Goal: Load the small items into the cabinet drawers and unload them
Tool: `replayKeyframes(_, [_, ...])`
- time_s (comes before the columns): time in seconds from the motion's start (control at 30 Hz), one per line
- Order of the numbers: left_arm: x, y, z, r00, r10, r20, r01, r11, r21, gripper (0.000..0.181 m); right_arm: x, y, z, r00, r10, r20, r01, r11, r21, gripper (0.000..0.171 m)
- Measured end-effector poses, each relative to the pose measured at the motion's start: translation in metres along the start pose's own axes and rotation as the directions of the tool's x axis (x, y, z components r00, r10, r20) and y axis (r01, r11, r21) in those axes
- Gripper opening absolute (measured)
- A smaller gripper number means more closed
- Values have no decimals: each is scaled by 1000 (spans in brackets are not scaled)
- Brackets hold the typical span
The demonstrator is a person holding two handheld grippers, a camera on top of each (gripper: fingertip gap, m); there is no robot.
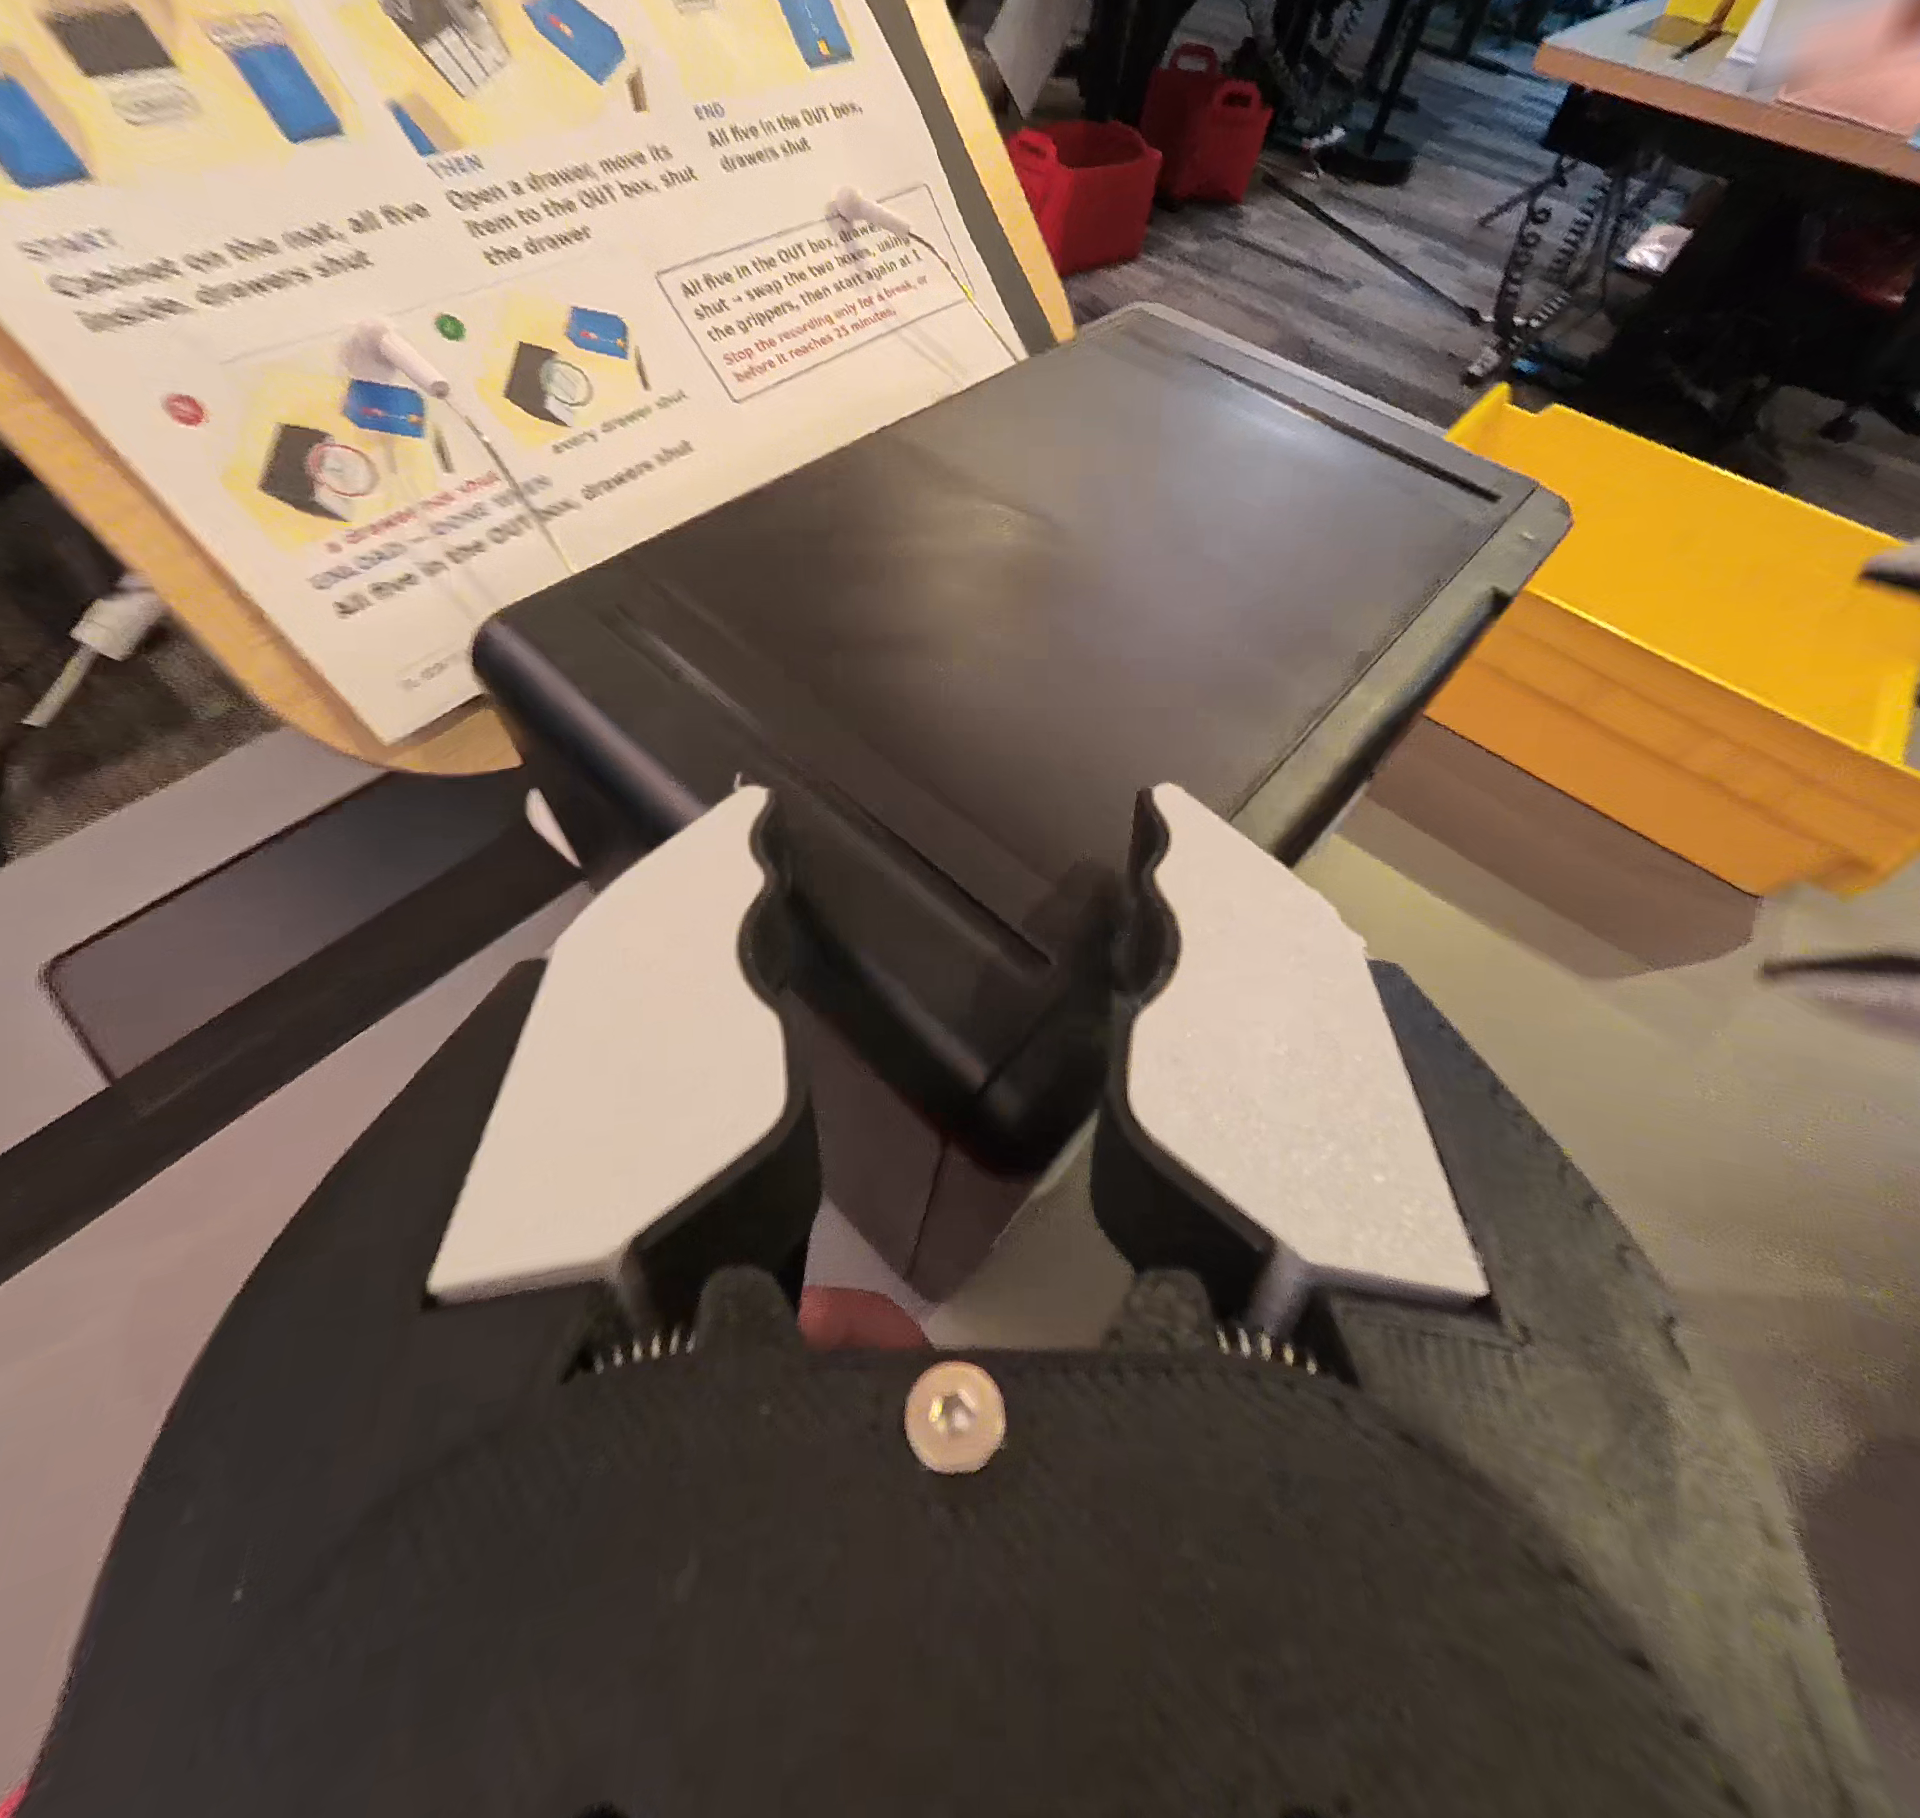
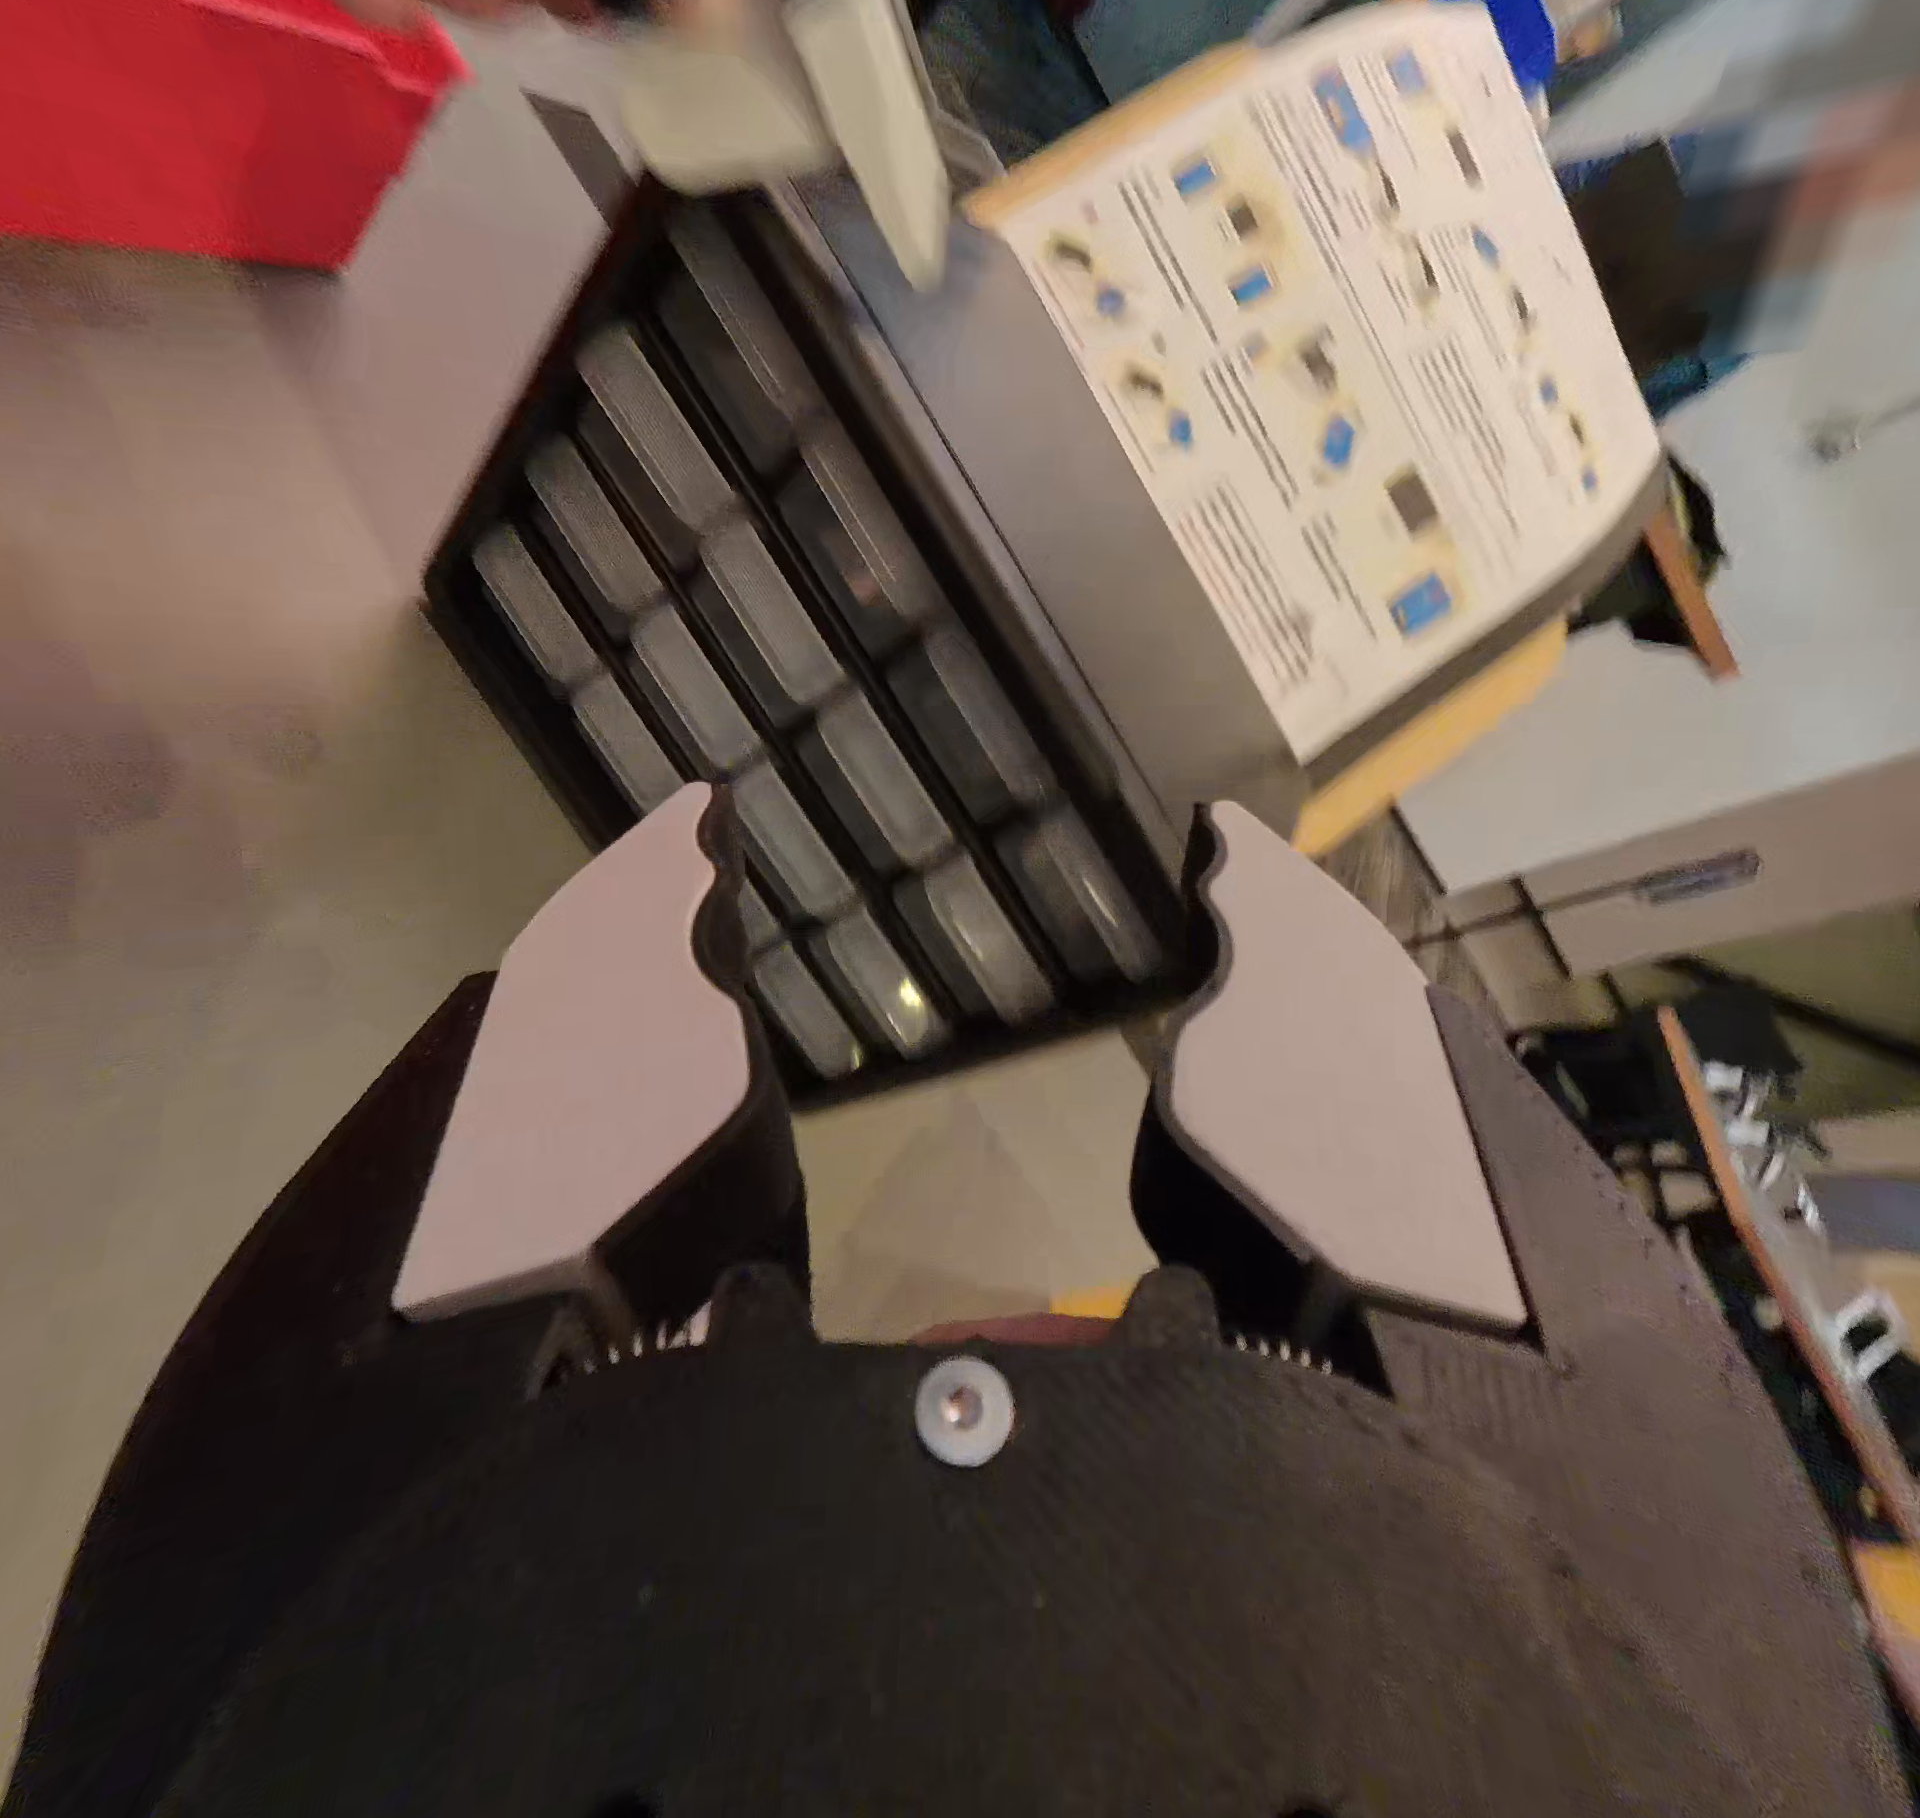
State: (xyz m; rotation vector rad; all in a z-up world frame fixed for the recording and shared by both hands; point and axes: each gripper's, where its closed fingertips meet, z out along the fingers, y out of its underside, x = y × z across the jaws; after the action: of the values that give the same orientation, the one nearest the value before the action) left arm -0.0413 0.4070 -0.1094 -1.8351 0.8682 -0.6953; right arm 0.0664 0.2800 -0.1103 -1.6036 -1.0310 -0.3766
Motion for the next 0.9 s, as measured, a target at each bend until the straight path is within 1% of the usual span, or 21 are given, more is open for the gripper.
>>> replayKeyframes(0.07, [-1, 2, -15, 998, 27, 48, -28, 999, 35, 63, 22, 38, -23, 996, 75, -37, -77, 996, -54, 80])
replayKeyframes(0.17, [2, 15, -44, 994, 56, 94, -60, 997, 39, 63, 59, 108, -62, 976, 182, -118, -200, 967, -157, 80])
replayKeyframes(0.3, [-8, 46, -91, 967, 121, 224, -122, 992, -9, 63, 110, 209, -130, 917, 233, -325, -325, 907, -267, 73])
replayKeyframes(0.4, [-25, 76, -129, 933, 132, 336, -117, 991, -63, 64, 129, 278, -176, 861, 277, -426, -433, 839, -328, 70])
replayKeyframes(0.5, [-45, 107, -169, 889, 128, 440, -89, 990, -108, 63, 133, 334, -208, 818, 334, -469, -527, 763, -376, 68])
replayKeyframes(0.53, [-51, 119, -182, 878, 130, 461, -78, 988, -131, 59, 132, 347, -216, 804, 361, -473, -555, 742, -377, 65])
replayKeyframes(0.6, [-63, 138, -209, 841, 127, 526, -53, 987, -154, 57, 132, 366, -225, 771, 432, -468, -607, 722, -332, 46])
replayKeyframes(0.67, [-75, 159, -237, 799, 132, 587, -20, 981, -194, 57, 123, 384, -226, 717, 554, -423, -688, 661, -301, 45])
replayKeyframes(0.7, [-82, 171, -250, 773, 141, 618, 5, 974, -227, 60, 118, 394, -227, 701, 581, -413, -709, 630, -317, 49])
replayKeyframes(0.73, [-88, 180, -264, 749, 139, 648, 29, 970, -241, 62, 116, 405, -229, 703, 572, -423, -708, 616, -346, 53])
replayKeyframes(0.8, [-93, 197, -285, 722, 104, 684, 86, 968, -238, 64, 118, 422, -231, 708, 546, -448, -703, 606, -372, 53])
replayKeyframes(0.9, [-103, 229, -312, 674, 84, 734, 179, 946, -272, 68, 113, 434, -222, 660, 622, -421, -751, 548, -368, 55])
